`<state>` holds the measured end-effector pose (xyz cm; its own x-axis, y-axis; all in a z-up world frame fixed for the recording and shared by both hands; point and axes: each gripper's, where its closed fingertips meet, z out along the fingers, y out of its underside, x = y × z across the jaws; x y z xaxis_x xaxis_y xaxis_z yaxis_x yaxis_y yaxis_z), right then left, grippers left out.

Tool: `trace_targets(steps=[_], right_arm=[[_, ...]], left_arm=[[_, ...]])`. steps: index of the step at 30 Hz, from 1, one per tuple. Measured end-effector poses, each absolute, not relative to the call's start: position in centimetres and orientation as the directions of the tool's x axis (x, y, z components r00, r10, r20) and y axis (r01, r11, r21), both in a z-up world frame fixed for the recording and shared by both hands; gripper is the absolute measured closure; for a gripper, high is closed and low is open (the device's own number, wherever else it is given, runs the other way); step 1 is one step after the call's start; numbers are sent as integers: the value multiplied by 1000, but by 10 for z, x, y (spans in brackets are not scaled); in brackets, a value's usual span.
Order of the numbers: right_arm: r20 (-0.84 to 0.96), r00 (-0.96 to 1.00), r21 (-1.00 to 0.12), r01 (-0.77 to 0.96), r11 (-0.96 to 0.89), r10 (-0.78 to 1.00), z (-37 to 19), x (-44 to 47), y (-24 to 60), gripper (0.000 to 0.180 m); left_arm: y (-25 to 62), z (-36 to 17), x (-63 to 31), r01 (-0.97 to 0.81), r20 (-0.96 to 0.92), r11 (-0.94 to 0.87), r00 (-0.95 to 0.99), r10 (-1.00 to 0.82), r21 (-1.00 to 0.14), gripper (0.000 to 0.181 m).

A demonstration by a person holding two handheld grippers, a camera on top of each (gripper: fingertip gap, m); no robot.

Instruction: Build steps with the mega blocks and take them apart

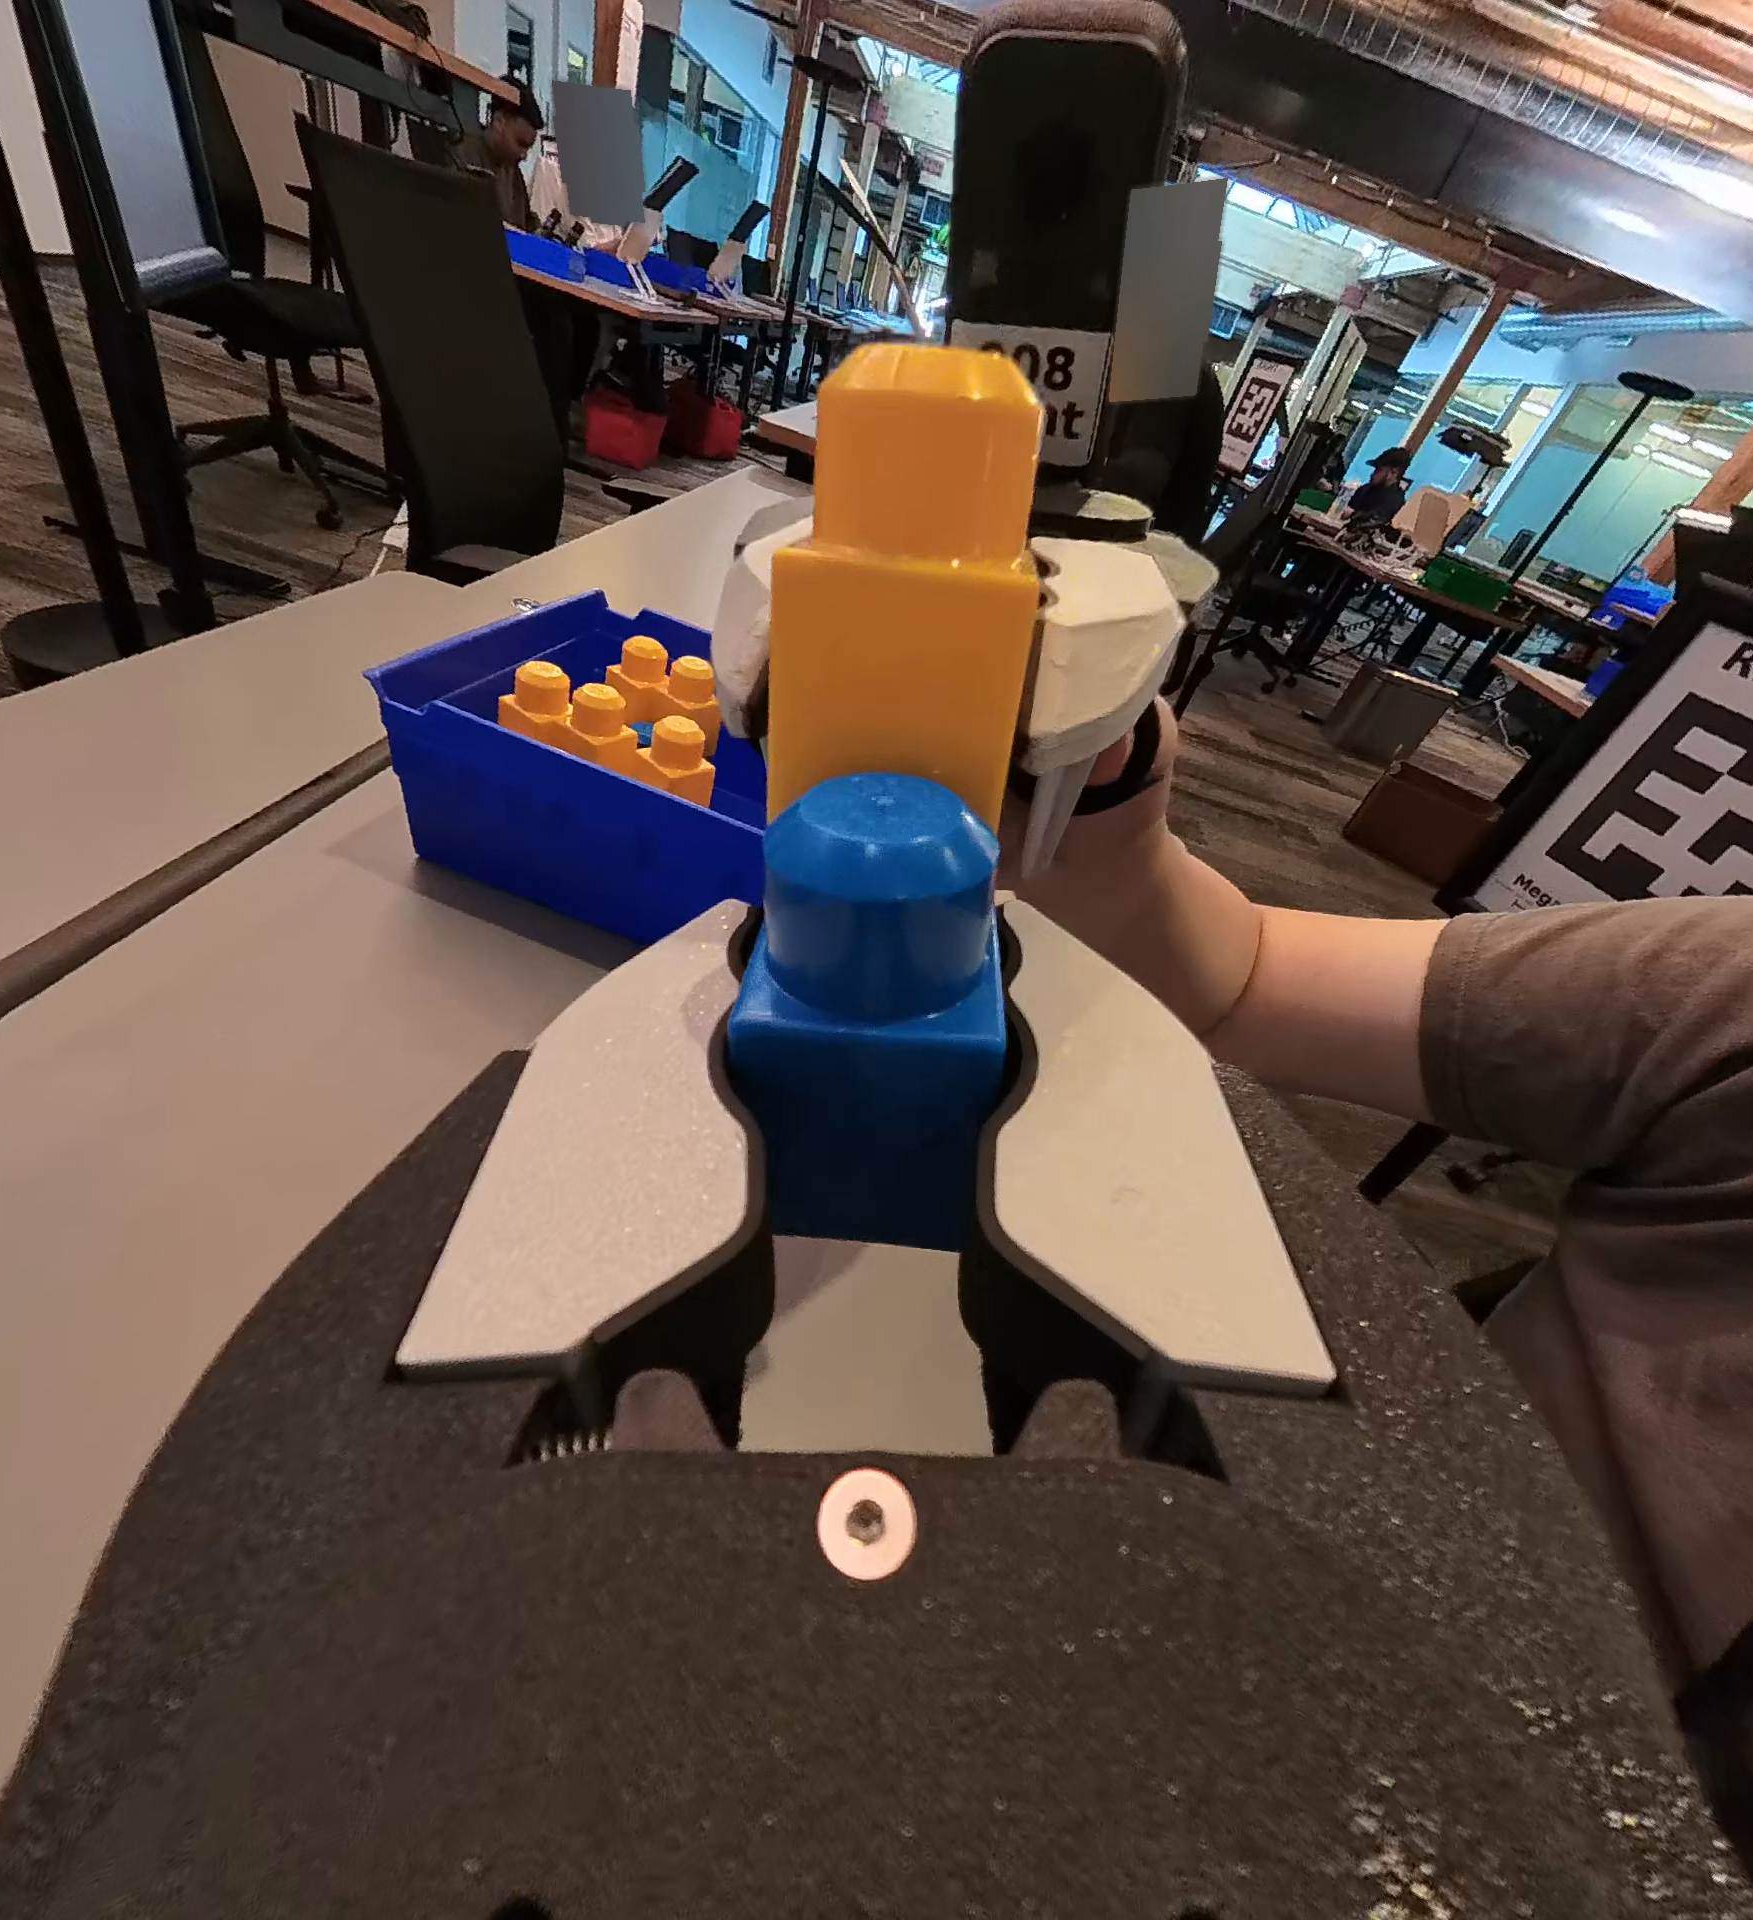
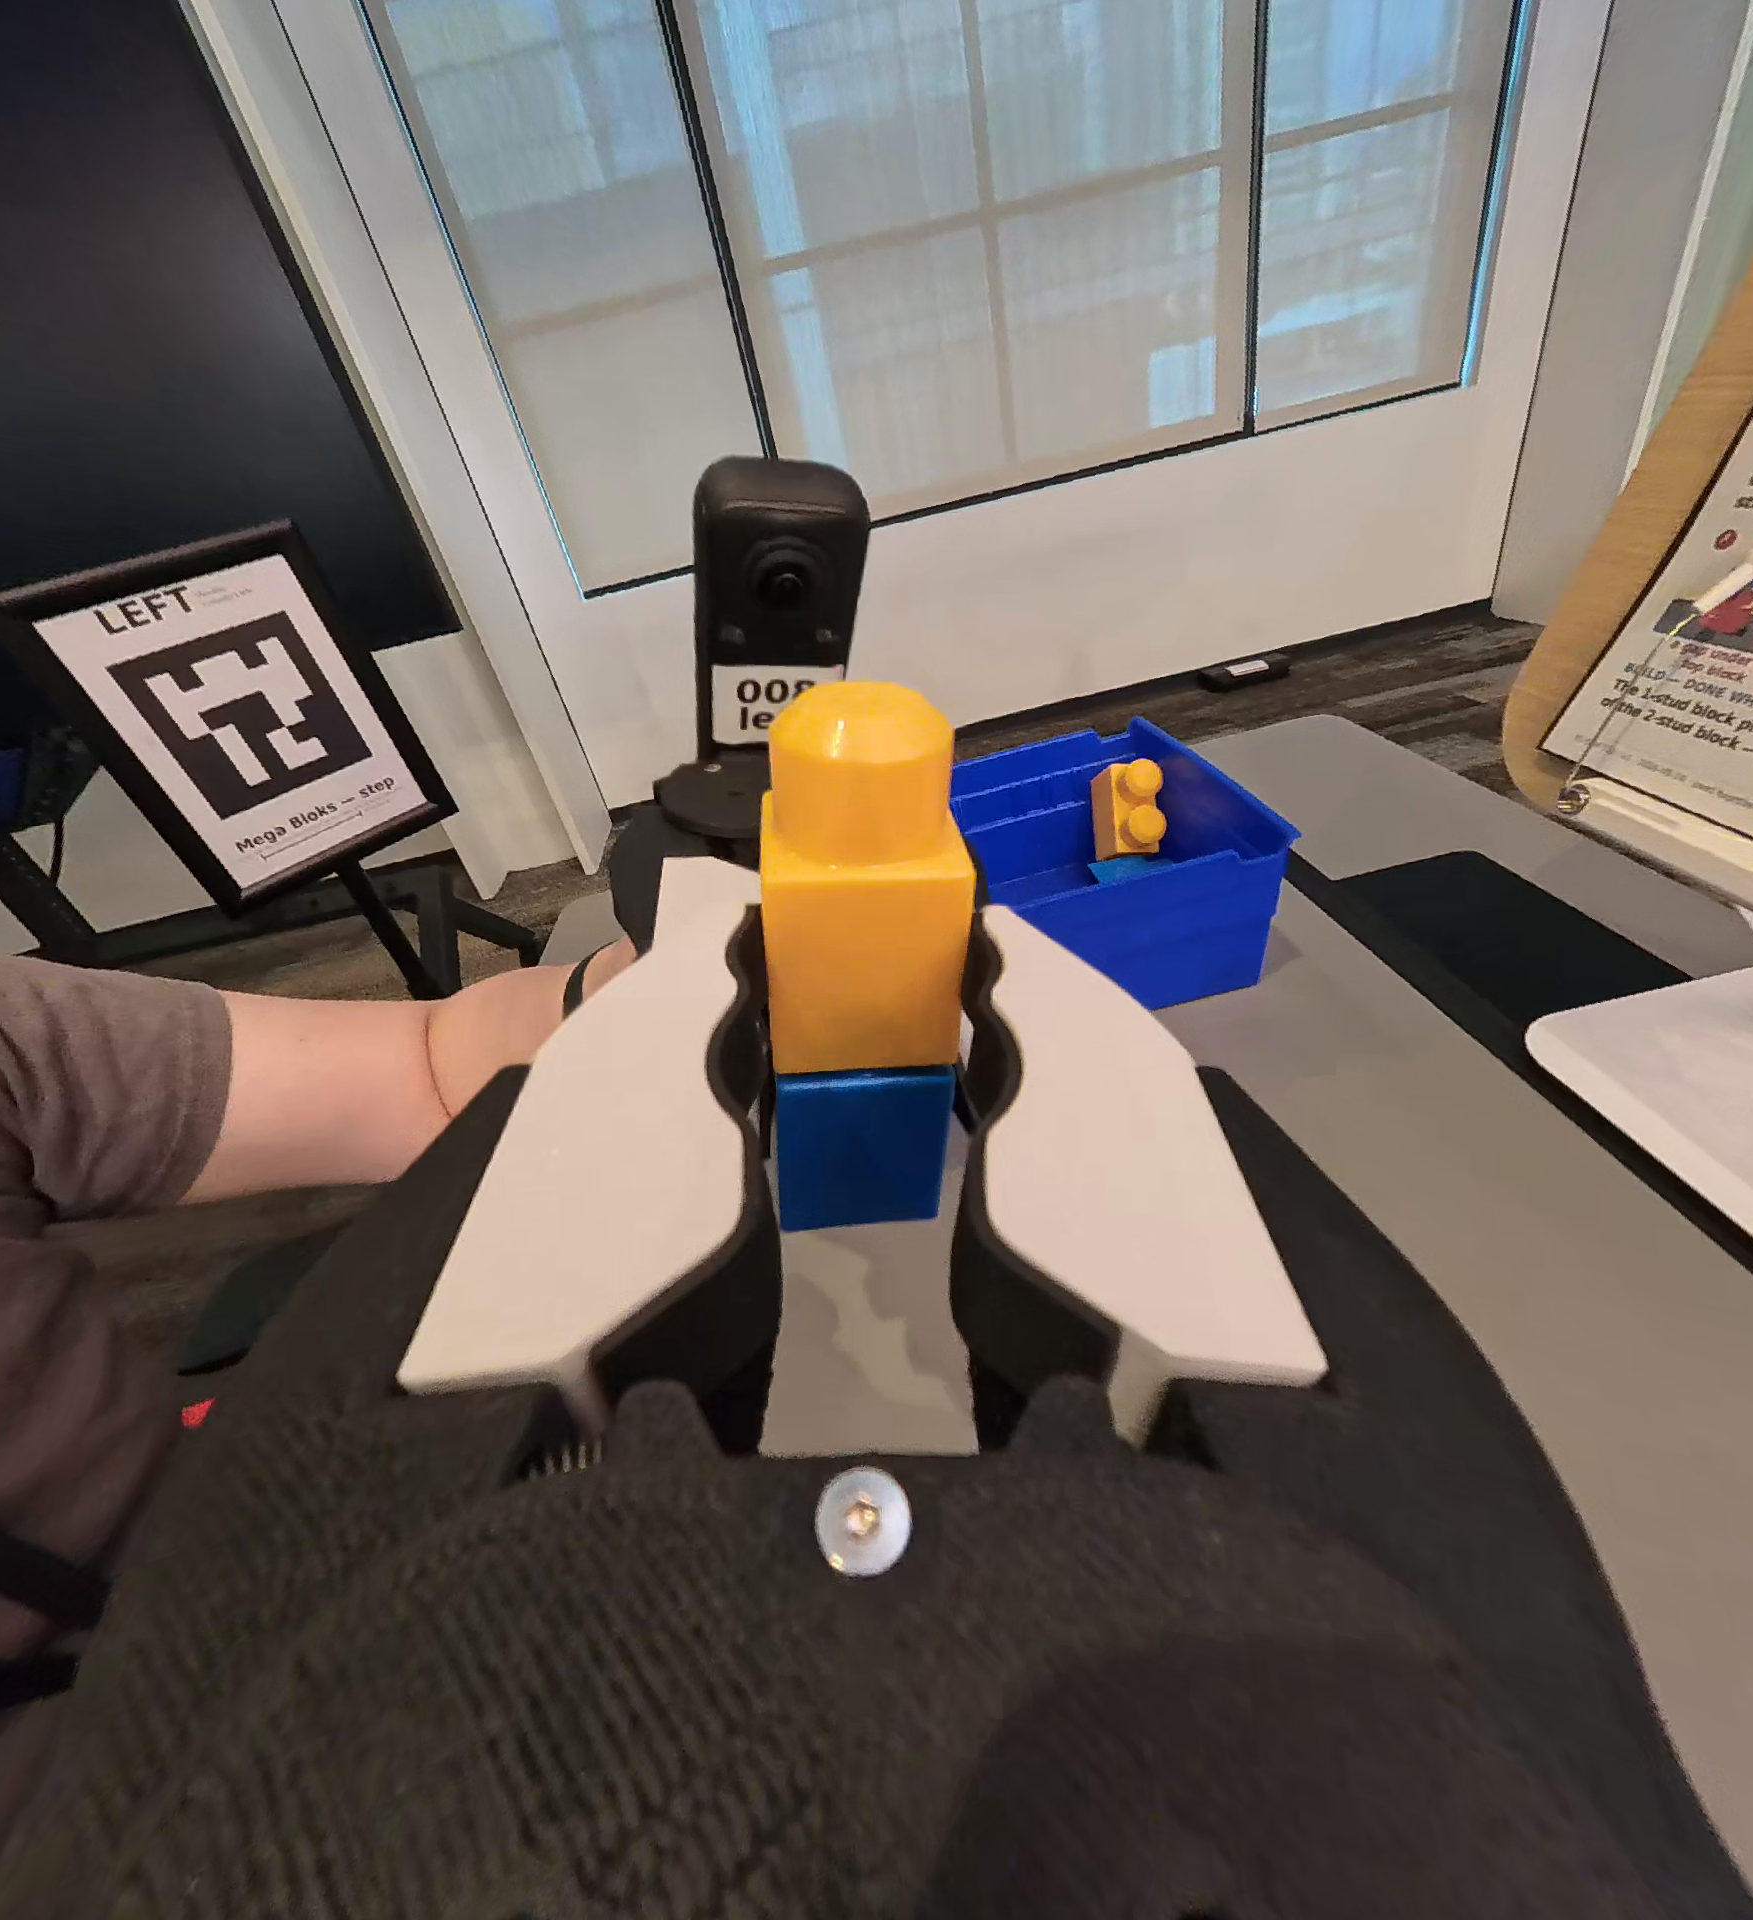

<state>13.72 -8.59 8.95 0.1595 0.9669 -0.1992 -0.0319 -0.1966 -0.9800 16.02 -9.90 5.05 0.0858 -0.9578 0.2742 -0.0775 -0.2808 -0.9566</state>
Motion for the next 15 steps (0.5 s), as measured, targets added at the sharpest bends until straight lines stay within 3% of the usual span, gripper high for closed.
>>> trace_targets(steps=[8, 15], right_arm=[[-164, 143, -985, 23, -169, 976, 86, 137, -90, 143], [-178, 95, -984, -31, -176, 979, 91, 135, -96, 143]], left_arm=[[-101, 51, 158, -107, 243, -251, 86, -966, -962, 140], [-107, 56, 158, -86, 249, -251, 39, -968, -964, 140]])
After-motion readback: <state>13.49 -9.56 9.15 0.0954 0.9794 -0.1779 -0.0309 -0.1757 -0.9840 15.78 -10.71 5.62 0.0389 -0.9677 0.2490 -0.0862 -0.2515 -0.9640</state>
